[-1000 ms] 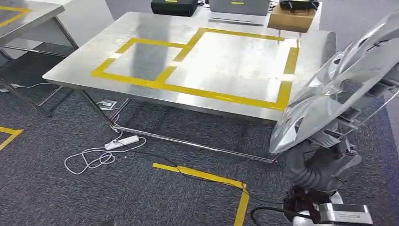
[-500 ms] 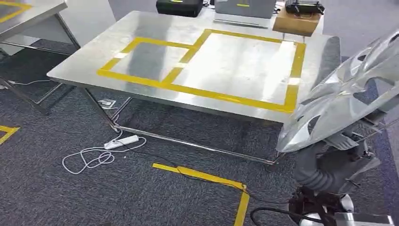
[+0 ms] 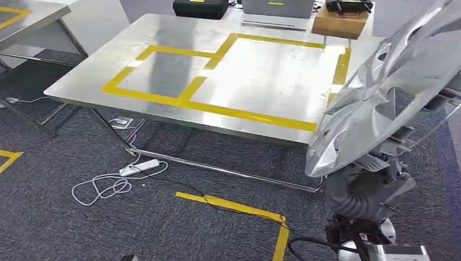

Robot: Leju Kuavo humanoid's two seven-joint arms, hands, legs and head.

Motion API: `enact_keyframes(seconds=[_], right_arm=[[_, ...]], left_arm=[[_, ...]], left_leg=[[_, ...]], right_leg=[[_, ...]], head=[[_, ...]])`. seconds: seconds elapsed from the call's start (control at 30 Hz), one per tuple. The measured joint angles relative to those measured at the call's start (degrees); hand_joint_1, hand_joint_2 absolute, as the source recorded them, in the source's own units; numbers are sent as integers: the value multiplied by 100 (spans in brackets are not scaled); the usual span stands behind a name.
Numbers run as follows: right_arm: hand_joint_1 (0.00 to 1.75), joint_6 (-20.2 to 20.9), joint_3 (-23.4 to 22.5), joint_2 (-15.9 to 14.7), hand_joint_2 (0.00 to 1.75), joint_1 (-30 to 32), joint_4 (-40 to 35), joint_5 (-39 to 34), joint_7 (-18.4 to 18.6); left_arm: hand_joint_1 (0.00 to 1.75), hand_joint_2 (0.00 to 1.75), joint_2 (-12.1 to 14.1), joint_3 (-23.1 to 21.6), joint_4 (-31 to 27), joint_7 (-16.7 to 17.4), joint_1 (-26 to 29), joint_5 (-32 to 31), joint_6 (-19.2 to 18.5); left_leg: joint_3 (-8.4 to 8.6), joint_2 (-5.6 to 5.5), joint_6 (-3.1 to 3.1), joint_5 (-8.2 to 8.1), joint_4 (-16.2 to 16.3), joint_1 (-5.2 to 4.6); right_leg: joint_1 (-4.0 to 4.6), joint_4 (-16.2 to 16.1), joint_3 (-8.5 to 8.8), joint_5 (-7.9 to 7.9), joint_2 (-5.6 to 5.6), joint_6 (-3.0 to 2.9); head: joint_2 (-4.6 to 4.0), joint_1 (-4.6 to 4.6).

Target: Take the parts from the cabinet and place them on the table.

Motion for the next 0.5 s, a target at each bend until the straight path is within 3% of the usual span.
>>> enact_keyframes(seconds=[0.07, 0.1, 0.13, 0.17, 0.23, 0.27, 0.3, 0.4, 0.43, 0.5], right_arm=[[175, -7, 4, 9, 175, -7, 44, 13, 0], [175, -7, 7, 9, 175, -8, 66, 18, 0], [175, -9, 9, 17, 175, -7, 94, 20, 0], [175, -11, 9, 26, 175, -8, 122, 24, 0], [175, -17, 9, 48, 175, -14, 164, 28, 0], [175, -17, 9, 61, 175, -22, 177, 31, 0], [175, -24, 9, 70, 175, -36, 192, 37, -2], [175, -26, 13, 103, 175, -45, 240, 85, 4], [175, -26, 13, 142, 175, -48, 260, 125, 9], [175, -33, 20, 192, 175, -79, 297, 173, 24]], left_arm=[[0, 175, 79, -66, 0, 101, 27, -81, -72], [0, 175, 113, -113, 0, 169, 55, -142, -138], [0, 175, 144, -144, 0, 258, 81, -230, -239], [0, 175, 183, -213, 0, 319, 107, -299, -341], [0, 175, 240, -284, 0, 369, 137, -361, -431], [0, 175, 273, -308, 0, 369, 152, -365, -446], [0, 175, 291, -339, 0, 376, 151, -383, -466], [0, 175, 363, -433, 0, 555, 180, -527, -538], [0, 175, 365, -488, 0, 641, 192, -606, -577], [0, 175, 393, -575, 0, 715, 192, -706, -649]], left_leg=[[-516, 0, -44, -378, 964, 27], [-703, 1, -55, -426, 1271, 32], [-746, 1, -56, -324, 1283, 38], [-672, 1, -49, -83, 1047, 44], [-263, 0, 0, 543, 43, 43], [-116, -3, 30, 607, -297, 30], [-98, -1, 49, 581, -376, -1], [-103, -7, 98, 545, -424, -15], [-67, -1, 155, 594, -513, 24], [-56, 2, 206, 623, -544, 41]], right_leg=[[4, 1, 6, -20, -13, -27], [4, 2, 13, -27, -11, -36], [4, 2, 28, -37, -5, -38], [4, 2, 49, -47, 8, -33], [4, 2, 108, -73, 21, -12], [3, -1, 115, -78, 20, -4], [36, 14, 93, -84, 29, 26], [18, -24, 79, -51, 8, 118], [36, -20, 76, -72, 9, 161], [21, 317, -113, -330, 6, 194]], head=[[0, 11], [0, 4], [0, 9], [0, 4], [0, 7], [0, 9], [0, 15], [0, 7], [0, 20], [0, 46]])
